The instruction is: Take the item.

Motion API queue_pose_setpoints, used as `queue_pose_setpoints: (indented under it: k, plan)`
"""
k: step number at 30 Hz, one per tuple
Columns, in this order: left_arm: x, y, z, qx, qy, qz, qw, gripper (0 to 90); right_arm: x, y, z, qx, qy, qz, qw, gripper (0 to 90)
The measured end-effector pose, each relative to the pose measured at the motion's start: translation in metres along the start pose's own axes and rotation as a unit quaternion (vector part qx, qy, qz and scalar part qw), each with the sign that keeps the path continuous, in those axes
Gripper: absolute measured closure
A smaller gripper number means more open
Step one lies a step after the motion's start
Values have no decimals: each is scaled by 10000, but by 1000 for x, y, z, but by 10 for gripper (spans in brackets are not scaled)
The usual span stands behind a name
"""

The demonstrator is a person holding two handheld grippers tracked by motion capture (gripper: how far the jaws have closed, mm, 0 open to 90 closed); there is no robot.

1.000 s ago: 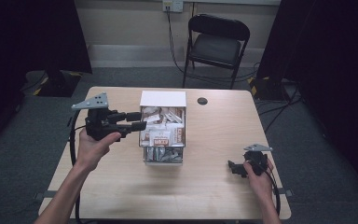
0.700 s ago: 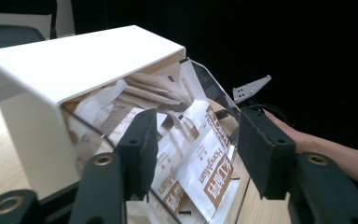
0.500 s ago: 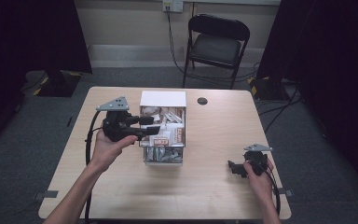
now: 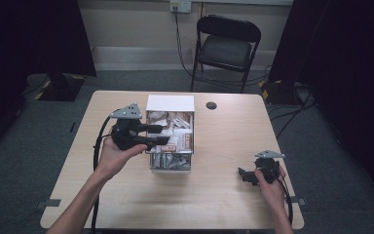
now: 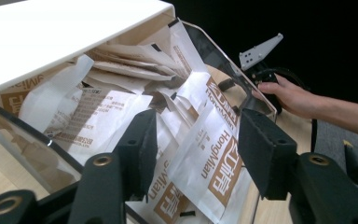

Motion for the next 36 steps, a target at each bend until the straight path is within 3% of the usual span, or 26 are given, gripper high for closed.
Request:
queue_pose_setpoints:
  k: [3,4,6,7,11,16,22,24,26,31,32,36]
  plan:
    - [0,0,0,37,-3,-48,10000,502,0,0,0,0,0,1,10000,0]
    - [0,-1,0,203,-31,-12,9998,537,0,0,0,0,-1,1,10000,0]
    - [0,-1,1,198,-9,-34,9998,543,0,0,0,0,1,1,10000,0]
    - [0,-1,1,316,-51,-58,9995,547,0,0,0,0,-1,1,10000,0]
    - [1,-2,-1,359,-150,-39,9992,546,0,0,0,0,-1,2,10000,0]
    - [2,-1,0,433,-135,-28,9990,571,0,0,0,0,-1,1,10000,0]
    - [2,-2,-2,75,-82,-46,9999,597,0,0,0,-1,-3,0,10000,0]
    - [2,-2,-3,11,-56,-63,10000,667,0,0,0,0,0,1,10000,0]
    - [2,-2,-3,-12,-14,-89,10000,682,0,0,0,0,-1,1,10000,0]
    - [3,0,0,101,70,-241,9996,695,0,0,0,0,0,1,10000,0]
    - [3,1,0,90,75,-230,9997,740,0,0,0,0,0,2,10000,0]
    - [3,-4,-1,335,-97,37,9994,831,0,0,0,0,-4,0,10000,0]
Point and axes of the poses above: each handheld gripper's, and its own axes: y roughly forward along the jaws, x roughly out of its underside, z roughly to its right, the point moved 1 cm from there along y, roughly forward along the jaws, and after that the axes turned 12 degrees about z, right-handed, at the moved point
